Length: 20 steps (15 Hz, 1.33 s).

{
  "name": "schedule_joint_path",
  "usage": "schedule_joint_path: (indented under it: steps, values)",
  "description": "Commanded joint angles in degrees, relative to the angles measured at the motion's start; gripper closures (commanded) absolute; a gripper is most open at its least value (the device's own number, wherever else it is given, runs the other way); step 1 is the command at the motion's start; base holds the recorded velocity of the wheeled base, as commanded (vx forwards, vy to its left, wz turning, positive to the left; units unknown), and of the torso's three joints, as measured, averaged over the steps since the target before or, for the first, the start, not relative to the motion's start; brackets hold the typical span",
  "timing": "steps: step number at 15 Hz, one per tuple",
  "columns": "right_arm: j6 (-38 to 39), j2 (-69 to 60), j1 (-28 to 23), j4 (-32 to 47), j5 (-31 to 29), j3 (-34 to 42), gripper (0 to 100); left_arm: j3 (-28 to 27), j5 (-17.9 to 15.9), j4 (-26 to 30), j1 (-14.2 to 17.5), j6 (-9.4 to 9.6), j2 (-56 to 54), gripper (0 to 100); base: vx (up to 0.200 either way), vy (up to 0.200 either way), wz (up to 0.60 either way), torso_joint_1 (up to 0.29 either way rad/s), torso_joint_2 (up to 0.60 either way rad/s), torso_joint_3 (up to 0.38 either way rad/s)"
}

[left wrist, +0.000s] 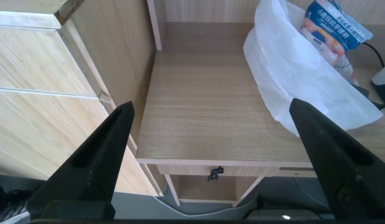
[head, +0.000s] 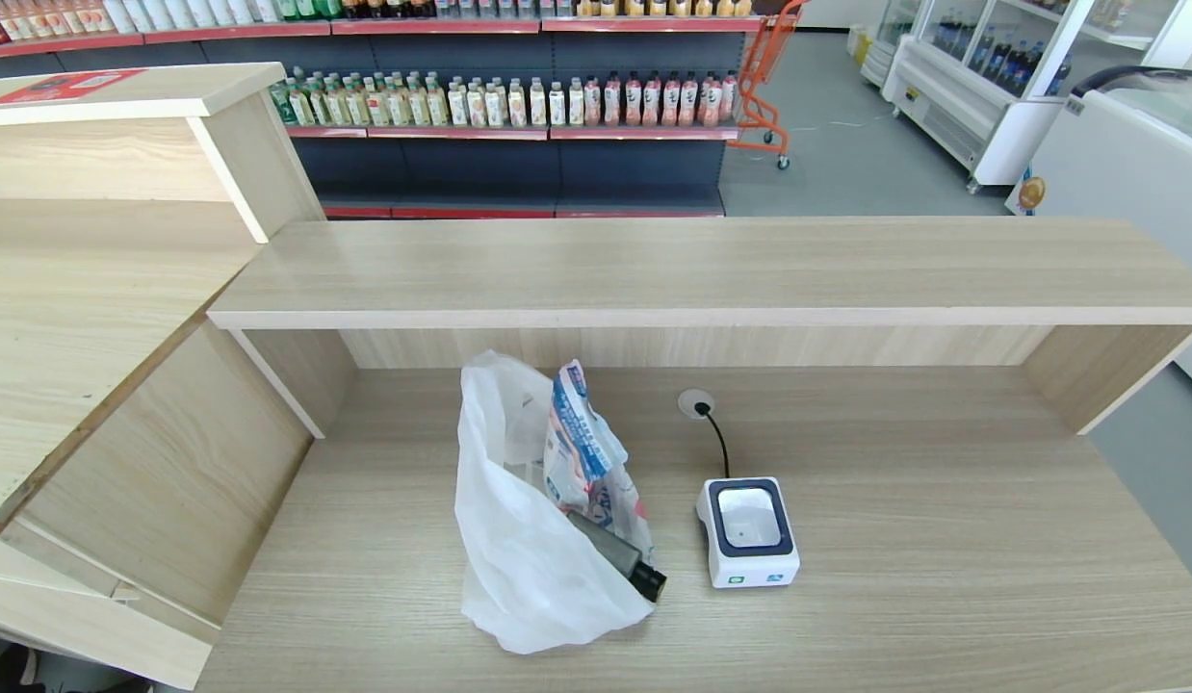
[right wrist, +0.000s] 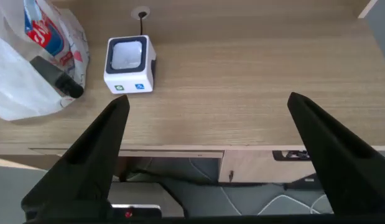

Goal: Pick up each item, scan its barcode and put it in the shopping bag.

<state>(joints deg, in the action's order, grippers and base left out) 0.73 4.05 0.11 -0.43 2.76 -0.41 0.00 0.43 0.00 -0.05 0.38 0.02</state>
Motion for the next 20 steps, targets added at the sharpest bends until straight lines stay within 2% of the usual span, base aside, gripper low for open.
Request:
schedule_joint_path:
  steps: [1, 2, 3, 20]
  values:
    - [0.24, -4.05, -0.20, -0.01, -0.03, 0.41, 0, 0.00, 0.01, 0.00, 0.05, 0.06, -0.02, 0, 0.000, 0.000, 0.00, 0.000, 0.00, 0.000]
    - [0.41, -4.05, -0.20, -0.01, -0.03, 0.41, 0, 0.00, 0.01, 0.00, -0.04, -0.03, -0.02, 0, 0.000, 0.000, 0.00, 0.000, 0.00, 0.000]
    - [0.94, -4.05, -0.20, -0.01, -0.12, 0.41, 100, 0.00, 0.01, 0.00, -0.04, -0.03, -0.02, 0, 0.000, 0.000, 0.00, 0.000, 0.00, 0.000]
    - [0.67, -4.05, -0.20, -0.01, -0.03, 0.41, 100, 0.00, 0.01, 0.00, 0.05, -0.03, -0.02, 0, 0.000, 0.000, 0.00, 0.000, 0.00, 0.000]
